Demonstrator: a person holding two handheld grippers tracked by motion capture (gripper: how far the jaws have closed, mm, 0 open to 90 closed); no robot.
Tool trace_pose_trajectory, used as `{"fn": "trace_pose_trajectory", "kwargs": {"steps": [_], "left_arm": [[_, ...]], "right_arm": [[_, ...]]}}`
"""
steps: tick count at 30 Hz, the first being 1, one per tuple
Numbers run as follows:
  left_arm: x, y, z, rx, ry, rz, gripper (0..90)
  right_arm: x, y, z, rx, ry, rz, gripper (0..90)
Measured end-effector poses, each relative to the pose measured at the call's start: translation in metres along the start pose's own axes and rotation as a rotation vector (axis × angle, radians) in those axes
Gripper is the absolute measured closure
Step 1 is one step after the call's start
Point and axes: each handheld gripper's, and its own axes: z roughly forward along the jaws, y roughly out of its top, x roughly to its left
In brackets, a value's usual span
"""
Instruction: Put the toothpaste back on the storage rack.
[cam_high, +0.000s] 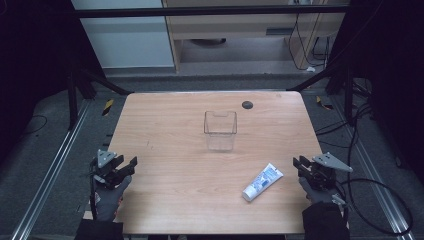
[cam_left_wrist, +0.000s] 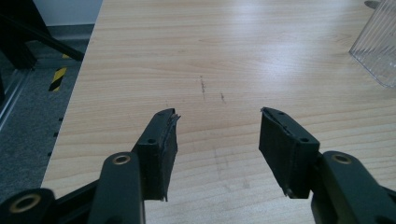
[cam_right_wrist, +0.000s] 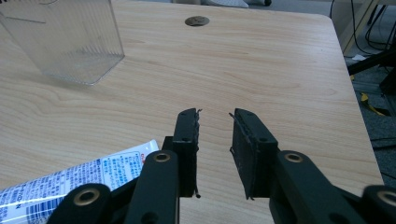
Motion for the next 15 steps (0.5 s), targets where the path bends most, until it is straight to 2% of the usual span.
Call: {"fn": "trace_pose_trajectory", "kwargs": {"steps": [12,15], "left_arm": [[-0.003,-0.003,0.002,0.024,0.003,0.012,51.2],[-0.004,-0.003,0.003,0.021,0.005,0.013,51.8]], "right_arm": [[0.015,0.005,-0.003,0.029,0.062,-0.047,85.1],[0.024,0.007,-0.003,0.042,0.111,-0.054,89.7]]}}
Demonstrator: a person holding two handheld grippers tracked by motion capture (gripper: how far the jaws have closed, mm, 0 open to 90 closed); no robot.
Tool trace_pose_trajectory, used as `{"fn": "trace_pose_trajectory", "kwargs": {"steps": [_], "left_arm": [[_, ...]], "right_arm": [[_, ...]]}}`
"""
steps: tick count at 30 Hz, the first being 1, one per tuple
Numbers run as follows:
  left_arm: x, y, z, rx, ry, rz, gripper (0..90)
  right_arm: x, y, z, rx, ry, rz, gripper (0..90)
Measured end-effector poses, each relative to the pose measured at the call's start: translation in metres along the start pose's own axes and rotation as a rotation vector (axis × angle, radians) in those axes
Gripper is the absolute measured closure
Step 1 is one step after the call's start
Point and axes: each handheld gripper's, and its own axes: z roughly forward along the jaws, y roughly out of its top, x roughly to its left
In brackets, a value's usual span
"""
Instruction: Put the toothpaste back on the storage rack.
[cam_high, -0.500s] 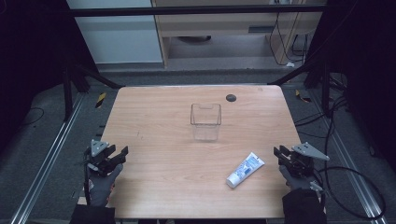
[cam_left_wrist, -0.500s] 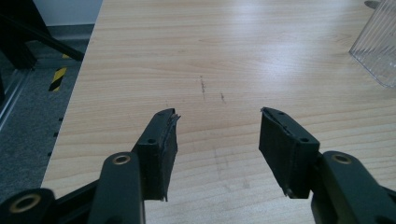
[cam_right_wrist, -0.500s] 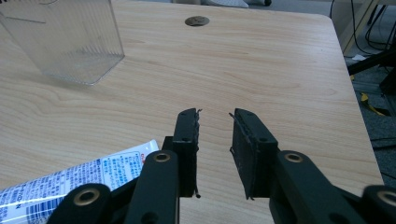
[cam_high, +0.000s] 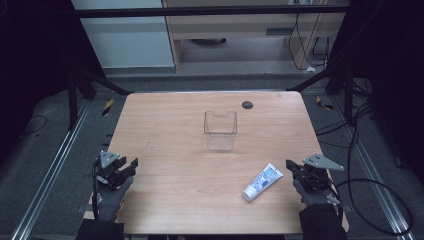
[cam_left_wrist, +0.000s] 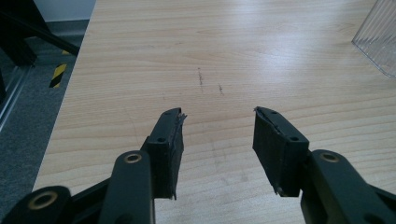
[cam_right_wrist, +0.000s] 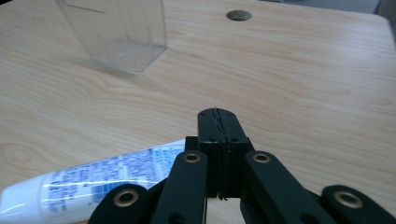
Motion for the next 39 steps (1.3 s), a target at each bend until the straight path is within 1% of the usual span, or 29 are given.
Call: {"fn": "trace_pose_trajectory", "kwargs": {"steps": [3,6,7,10,13,16,19,20,25,28,30,33,34,38,39], "left_arm": [[0.0,0.0,0.0,-0.002,0.0,0.0,51.8],[0.0,0.0,0.001,0.005,0.0,0.002,51.8],[-0.001,0.0,0.002,0.006,0.0,0.001,51.7],[-0.002,0.0,0.002,0.006,0.001,0.002,51.6],[-0.003,0.001,0.002,0.01,0.0,0.006,51.5],[-0.003,0.001,0.003,0.016,0.001,0.01,51.3],[-0.004,0.001,0.004,0.019,0.002,0.015,51.3],[-0.004,0.001,0.004,0.019,0.003,0.019,51.3],[-0.006,0.001,0.004,0.022,0.0,0.025,51.2],[-0.007,0.001,0.004,0.022,0.0,0.032,51.0],[-0.007,0.001,0.004,0.023,0.0,0.037,50.8],[-0.008,0.001,0.004,0.024,0.003,0.039,50.7],[-0.008,0.001,0.004,0.024,0.003,0.04,50.7],[-0.008,0.001,0.005,0.027,0.005,0.043,50.7],[-0.008,0.001,0.005,0.028,0.006,0.045,50.7]], "right_arm": [[0.007,0.002,0.002,0.008,0.034,-0.012,90.0],[0.012,0.004,0.003,0.009,0.051,-0.021,90.0],[0.017,0.006,0.003,0.007,0.075,-0.02,90.0],[0.023,0.007,0.004,0.002,0.1,-0.022,90.0],[0.03,0.008,0.006,0.008,0.126,-0.028,90.0],[0.038,0.01,0.009,0.023,0.161,-0.032,90.0],[0.046,0.01,0.013,0.043,0.186,-0.049,90.0],[0.048,0.01,0.014,0.051,0.196,-0.048,90.0],[0.059,0.009,0.024,0.096,0.225,-0.067,90.0],[0.065,0.008,0.029,0.108,0.243,-0.08,90.0],[0.069,0.006,0.032,0.121,0.246,-0.087,90.0],[0.071,0.005,0.036,0.133,0.25,-0.091,90.0],[0.073,0.003,0.04,0.147,0.251,-0.098,90.0],[0.075,0.001,0.043,0.158,0.257,-0.1,90.0],[0.076,-0.001,0.045,0.17,0.261,-0.1,90.0]]}}
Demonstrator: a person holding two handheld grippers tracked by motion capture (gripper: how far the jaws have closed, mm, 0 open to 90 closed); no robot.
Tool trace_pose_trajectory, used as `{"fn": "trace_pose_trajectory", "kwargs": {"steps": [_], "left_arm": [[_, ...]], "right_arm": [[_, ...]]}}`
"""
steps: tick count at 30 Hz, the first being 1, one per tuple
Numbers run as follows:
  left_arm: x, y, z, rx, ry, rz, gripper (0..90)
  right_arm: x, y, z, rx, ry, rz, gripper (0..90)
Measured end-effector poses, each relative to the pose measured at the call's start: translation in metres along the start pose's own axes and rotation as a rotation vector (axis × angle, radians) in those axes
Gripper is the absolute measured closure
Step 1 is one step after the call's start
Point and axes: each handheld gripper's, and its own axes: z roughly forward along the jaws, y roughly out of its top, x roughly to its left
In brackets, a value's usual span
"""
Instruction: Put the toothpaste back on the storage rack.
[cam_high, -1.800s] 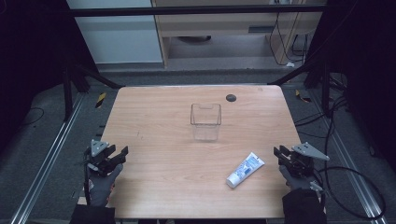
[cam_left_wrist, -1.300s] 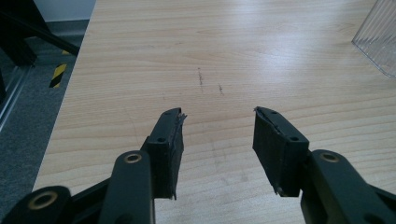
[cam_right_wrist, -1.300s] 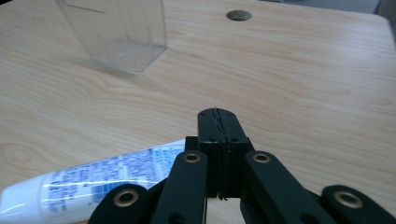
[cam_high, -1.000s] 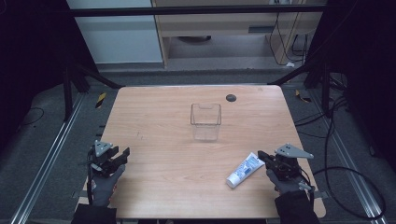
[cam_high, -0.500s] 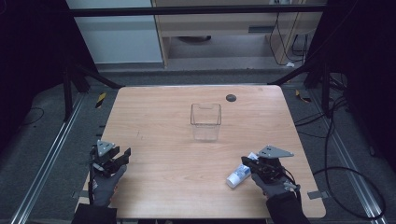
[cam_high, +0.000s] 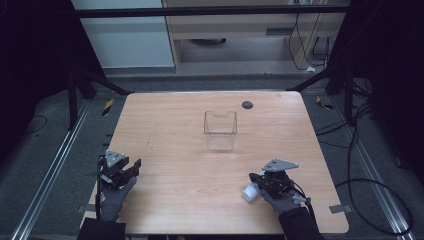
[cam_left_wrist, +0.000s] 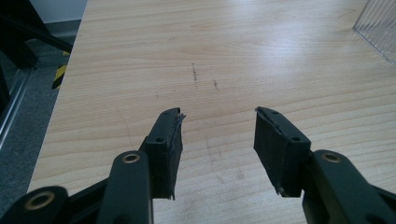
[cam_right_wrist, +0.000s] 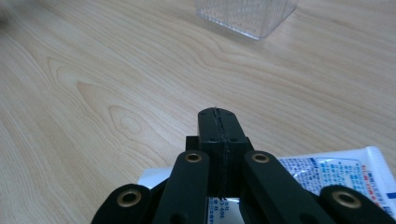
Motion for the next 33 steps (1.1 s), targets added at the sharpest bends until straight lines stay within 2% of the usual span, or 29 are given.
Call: {"fn": "trace_pose_trajectory", "kwargs": {"steps": [16,33], "left_arm": [[-0.001,0.0,0.001,0.011,0.003,0.011,50.7],[-0.001,0.0,0.001,0.014,0.001,0.012,50.7]], "right_arm": [[0.004,-0.004,0.012,0.064,0.016,-0.022,90.0],[0.004,-0.005,0.009,0.088,0.025,-0.036,90.0]]}}
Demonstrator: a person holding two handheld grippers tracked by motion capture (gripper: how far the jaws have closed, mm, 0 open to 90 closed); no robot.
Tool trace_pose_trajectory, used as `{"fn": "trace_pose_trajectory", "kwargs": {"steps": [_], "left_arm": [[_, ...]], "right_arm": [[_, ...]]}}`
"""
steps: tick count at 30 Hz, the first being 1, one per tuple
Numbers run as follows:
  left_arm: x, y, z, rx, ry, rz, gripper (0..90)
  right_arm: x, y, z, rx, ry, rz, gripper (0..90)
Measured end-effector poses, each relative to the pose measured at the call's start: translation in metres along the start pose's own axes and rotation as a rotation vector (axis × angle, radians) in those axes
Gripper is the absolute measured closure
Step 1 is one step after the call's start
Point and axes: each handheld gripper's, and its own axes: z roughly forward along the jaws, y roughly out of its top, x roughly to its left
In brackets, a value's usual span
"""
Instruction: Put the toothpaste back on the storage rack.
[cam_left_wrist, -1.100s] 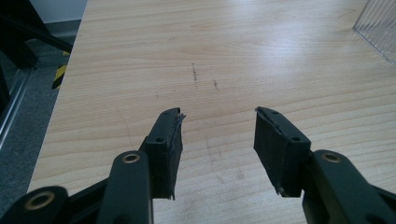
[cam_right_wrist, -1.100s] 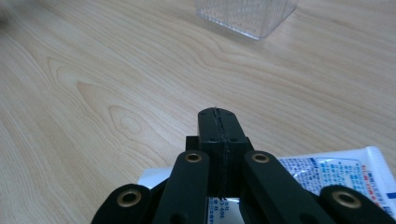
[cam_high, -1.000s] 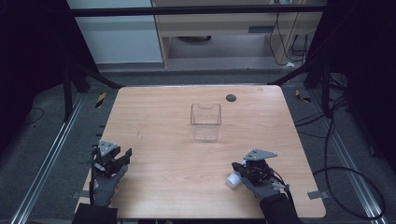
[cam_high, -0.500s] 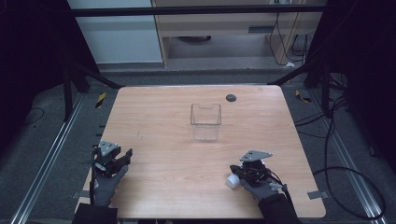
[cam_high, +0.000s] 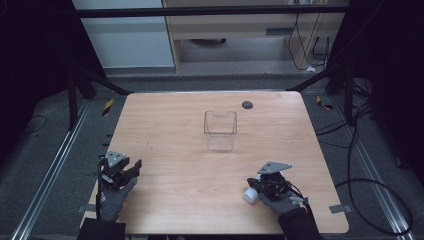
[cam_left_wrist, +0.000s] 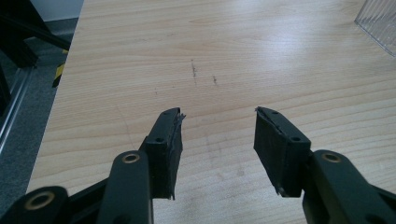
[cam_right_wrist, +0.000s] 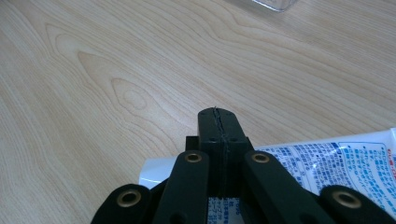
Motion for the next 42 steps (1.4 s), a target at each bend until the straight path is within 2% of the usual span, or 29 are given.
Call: {"fn": "trace_pose_trajectory", "kwargs": {"steps": [21,42], "left_arm": [[0.0,0.0,0.0,0.003,0.001,0.0,50.6],[0.001,-0.001,0.0,0.007,0.007,-0.002,50.3]], "right_arm": [[-0.004,-0.008,-0.012,0.019,0.016,-0.001,90.0],[-0.008,-0.016,-0.024,0.032,0.003,0.006,90.0]]}}
